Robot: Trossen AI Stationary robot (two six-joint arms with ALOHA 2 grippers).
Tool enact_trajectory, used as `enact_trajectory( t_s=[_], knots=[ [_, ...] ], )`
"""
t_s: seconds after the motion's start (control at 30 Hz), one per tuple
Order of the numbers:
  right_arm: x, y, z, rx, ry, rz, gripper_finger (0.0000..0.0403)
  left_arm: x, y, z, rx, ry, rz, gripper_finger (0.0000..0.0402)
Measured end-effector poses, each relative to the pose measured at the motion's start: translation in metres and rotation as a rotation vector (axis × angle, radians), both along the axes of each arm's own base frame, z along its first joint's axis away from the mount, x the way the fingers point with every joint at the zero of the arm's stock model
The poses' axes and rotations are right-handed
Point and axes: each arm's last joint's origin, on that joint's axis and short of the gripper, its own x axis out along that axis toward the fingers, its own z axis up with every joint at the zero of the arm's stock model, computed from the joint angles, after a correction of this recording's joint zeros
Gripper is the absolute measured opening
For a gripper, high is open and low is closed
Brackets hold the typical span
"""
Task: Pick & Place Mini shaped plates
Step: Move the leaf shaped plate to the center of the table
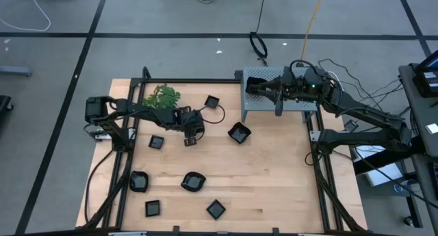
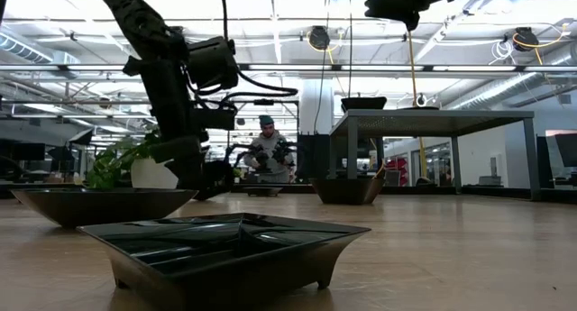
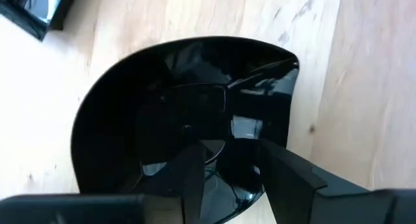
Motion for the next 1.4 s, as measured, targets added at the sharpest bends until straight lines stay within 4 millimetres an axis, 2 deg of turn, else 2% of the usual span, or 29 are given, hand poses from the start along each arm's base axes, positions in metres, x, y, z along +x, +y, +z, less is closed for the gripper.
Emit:
enact_trajectory(
  t_s=[0.1, 0.47, 0.77, 1.03, 1.23, 1.4],
  knots=[
    [0.000, 0.000, 0.000, 0.000, 0.000, 0.000, 0.0116, 0.003, -0.003, 0.003, -0.005, -0.020, -0.002, 0.0147],
    [0.000, 0.000, 0.000, 0.000, 0.000, 0.000, 0.0116, 0.029, -0.024, 0.033, -0.014, -0.130, -0.075, 0.0148],
    [0.000, 0.000, -0.001, 0.003, 0.009, 0.001, 0.0116, 0.023, -0.027, 0.025, -0.048, -0.054, -0.014, 0.0166],
    [0.000, 0.000, -0.001, -0.022, 0.015, 0.005, 0.0116, 0.029, -0.026, -0.005, -0.042, 0.042, -0.022, 0.0188],
    [0.000, 0.000, -0.001, -0.024, 0.016, 0.005, 0.0116, 0.030, -0.026, -0.012, 0.012, 0.074, -0.020, 0.0181],
    [0.000, 0.000, -0.001, -0.021, 0.017, 0.005, 0.0116, 0.033, -0.027, -0.013, 0.054, 0.058, -0.083, 0.0148]
  ],
)
